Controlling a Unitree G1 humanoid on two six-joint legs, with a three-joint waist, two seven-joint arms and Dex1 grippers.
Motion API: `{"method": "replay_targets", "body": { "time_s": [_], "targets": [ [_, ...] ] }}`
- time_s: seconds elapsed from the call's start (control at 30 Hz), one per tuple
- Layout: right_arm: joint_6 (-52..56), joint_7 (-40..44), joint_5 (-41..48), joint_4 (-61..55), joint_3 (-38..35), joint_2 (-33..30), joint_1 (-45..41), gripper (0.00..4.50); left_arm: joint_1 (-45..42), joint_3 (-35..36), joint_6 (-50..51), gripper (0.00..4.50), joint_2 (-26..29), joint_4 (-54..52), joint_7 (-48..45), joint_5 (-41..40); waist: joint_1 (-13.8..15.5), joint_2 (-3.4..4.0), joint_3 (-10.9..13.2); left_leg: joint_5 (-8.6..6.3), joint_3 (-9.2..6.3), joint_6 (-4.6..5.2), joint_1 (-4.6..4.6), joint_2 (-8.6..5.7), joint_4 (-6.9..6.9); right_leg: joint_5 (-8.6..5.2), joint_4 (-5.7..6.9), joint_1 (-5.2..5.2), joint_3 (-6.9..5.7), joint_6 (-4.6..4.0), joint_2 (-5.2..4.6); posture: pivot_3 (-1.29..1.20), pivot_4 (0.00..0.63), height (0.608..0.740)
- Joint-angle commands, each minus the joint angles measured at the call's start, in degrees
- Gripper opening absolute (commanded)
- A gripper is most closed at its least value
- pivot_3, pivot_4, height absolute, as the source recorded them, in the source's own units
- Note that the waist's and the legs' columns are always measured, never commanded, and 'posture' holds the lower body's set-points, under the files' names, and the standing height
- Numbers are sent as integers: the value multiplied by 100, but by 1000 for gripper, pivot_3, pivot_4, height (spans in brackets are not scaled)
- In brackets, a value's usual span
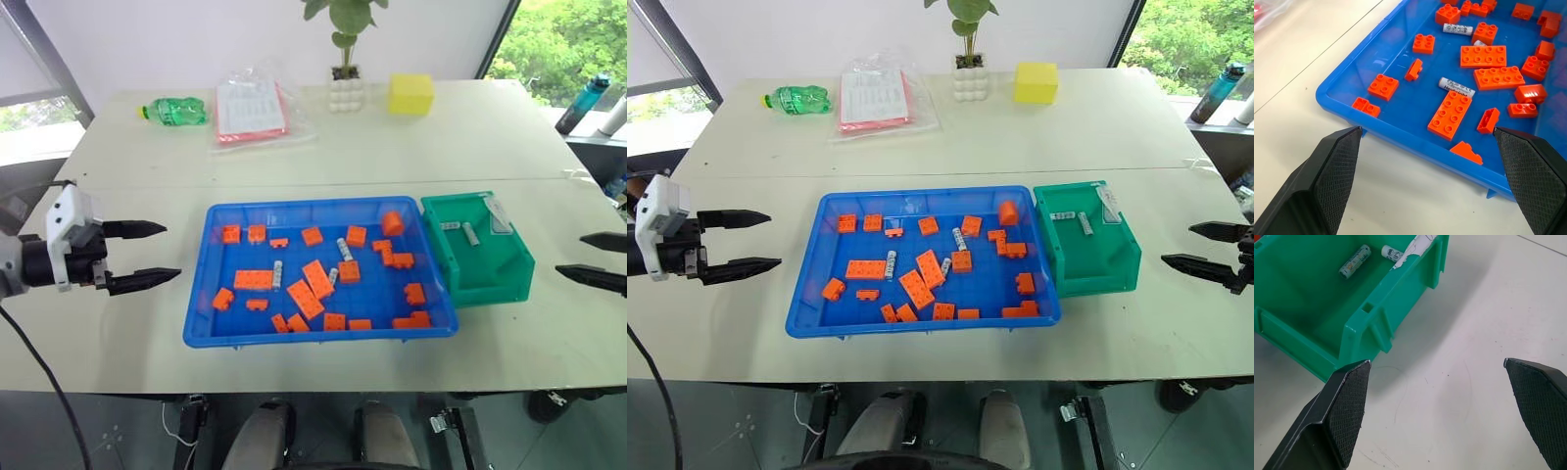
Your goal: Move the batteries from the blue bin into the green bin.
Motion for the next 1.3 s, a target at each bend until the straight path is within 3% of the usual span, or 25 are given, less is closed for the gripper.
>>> {"method": "replay_targets", "body": {
  "time_s": [0.03, 0.37, 0.57, 0.73, 1.0, 1.3],
  "targets": [
    [-100, -26, 18, 21, -119, 9, 8, 4485, -57, 162, -2, 4500, 45, -113, 0, -79, -4, 0, 0, 0, 0, 0, 0, 0, 0, 0, 0, 0, 0, 0, 0, 0, 150, 726],
    [-393, -167, -156, 446, 99, 63, -535, 4485, -197, -62, 10, 4500, 46, -49, 259, 134, -15, 2, 1, 0, 1, 0, 0, 0, -1, 0, 1, -2, 0, 0, 1, 0, 150, 726],
    [-176, -43, -186, 347, 467, 103, -1154, 4485, -170, 107, 327, 4500, -19, -411, 238, -246, -21, 5, 3, 0, 1, 0, 0, 1, 1, 0, 1, -2, 0, 0, 0, 0, 150, 726],
    [304, 105, 72, -868, 854, 366, -1700, 4485, -163, 182, 566, 4500, 6, -611, 293, -439, -38, 7, 4, 0, 1, 0, 0, 2, 1, 0, 3, -4, 0, 0, 1, 0, 150, 726],
    [1743, -419, 291, -3119, 2280, 1824, -3079, 4485, -180, 14, 761, 4500, 23, -973, 180, -639, -146, 9, 6, 0, -6, -1, -5, 5, -1, 0, 15, -15, -1, 0, 1, 0, 150, 726],
    [2546, -1496, -460, -2978, 3849, 3897, -3995, 4485, 14, -18, 581, 4500, 16, -1287, 19, -592, -142, 3, 8, 0, -21, -1, -12, -9, 6, 0, 52, -29, -1, 0, -5, 0, 150, 726]
  ]
}}
